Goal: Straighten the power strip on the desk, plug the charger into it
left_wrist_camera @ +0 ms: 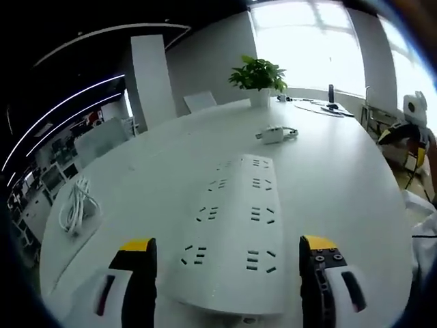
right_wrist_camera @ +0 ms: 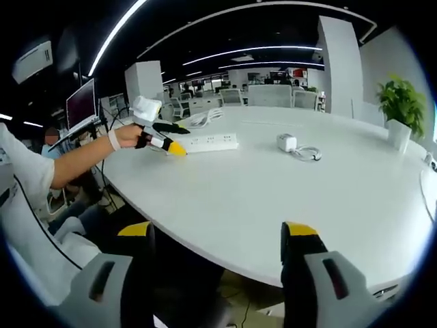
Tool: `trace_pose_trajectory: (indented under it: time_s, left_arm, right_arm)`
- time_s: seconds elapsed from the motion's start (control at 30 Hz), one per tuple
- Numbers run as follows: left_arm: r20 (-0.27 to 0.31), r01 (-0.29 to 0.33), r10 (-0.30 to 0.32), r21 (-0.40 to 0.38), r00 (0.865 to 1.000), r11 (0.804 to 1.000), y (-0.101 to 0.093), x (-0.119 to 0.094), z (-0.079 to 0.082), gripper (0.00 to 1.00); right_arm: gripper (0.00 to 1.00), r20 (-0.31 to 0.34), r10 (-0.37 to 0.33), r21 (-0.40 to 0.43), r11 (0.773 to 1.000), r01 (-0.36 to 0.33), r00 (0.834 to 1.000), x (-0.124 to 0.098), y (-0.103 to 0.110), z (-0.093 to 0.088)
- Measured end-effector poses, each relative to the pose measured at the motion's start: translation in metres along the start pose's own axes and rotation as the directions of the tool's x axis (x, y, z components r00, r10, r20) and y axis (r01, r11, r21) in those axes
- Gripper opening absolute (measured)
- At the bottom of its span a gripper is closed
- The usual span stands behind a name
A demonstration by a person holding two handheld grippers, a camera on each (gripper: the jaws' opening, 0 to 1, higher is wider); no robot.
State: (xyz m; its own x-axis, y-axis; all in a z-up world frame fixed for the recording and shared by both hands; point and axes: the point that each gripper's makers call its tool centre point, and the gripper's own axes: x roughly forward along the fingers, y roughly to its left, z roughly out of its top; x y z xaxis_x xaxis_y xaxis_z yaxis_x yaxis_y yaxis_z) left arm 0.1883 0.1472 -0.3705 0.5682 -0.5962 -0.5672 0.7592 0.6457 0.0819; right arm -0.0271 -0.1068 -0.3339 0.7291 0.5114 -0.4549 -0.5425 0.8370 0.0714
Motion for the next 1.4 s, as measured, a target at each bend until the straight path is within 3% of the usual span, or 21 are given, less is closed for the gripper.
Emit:
trace_pose_trajectory:
  time_s: [0.13,0.17,0.5,0.93,1.27,1.4]
  left_arm:
    - [-0.01,0.037,-0.037,-0.005,0.999,0.999,-0.005,0.002,-0.004,0.81]
    - [0.011,0.033,-0.032,-0.007,0.999,0.999,-0.004,0.004,-0.002,0.81]
    - [0.019,0.05,-0.05,-0.021,0.999,0.999,0.002,0.009,-0.002,0.76]
    - [0.057,0.051,-0.05,-0.01,0.997,0.999,0.003,0.006,0.001,0.74]
    - [0.067,0.076,-0.075,-0.001,0.995,0.997,0.001,0.005,0.002,0.74]
    - [-0.002,0.08,-0.079,0.017,0.997,0.997,0.001,0.006,-0.001,0.74]
  right_arm:
    - [0.75,-0.004,0.01,0.012,1.0,-0.01,1.0,0.007,-0.001,-0.003]
    - [0.74,-0.006,0.013,0.015,1.0,-0.013,1.0,0.009,-0.002,-0.004]
    - [0.74,-0.042,0.059,0.013,0.998,-0.058,0.997,0.028,-0.001,-0.012]
    - [0.74,-0.028,0.082,-0.12,0.989,-0.085,0.996,0.045,-0.012,0.032]
    - [0.74,-0.033,0.097,-0.252,0.962,-0.103,0.995,0.074,-0.025,0.071]
    - [0.74,-0.036,0.101,-0.272,0.956,-0.107,0.994,0.087,-0.025,0.084]
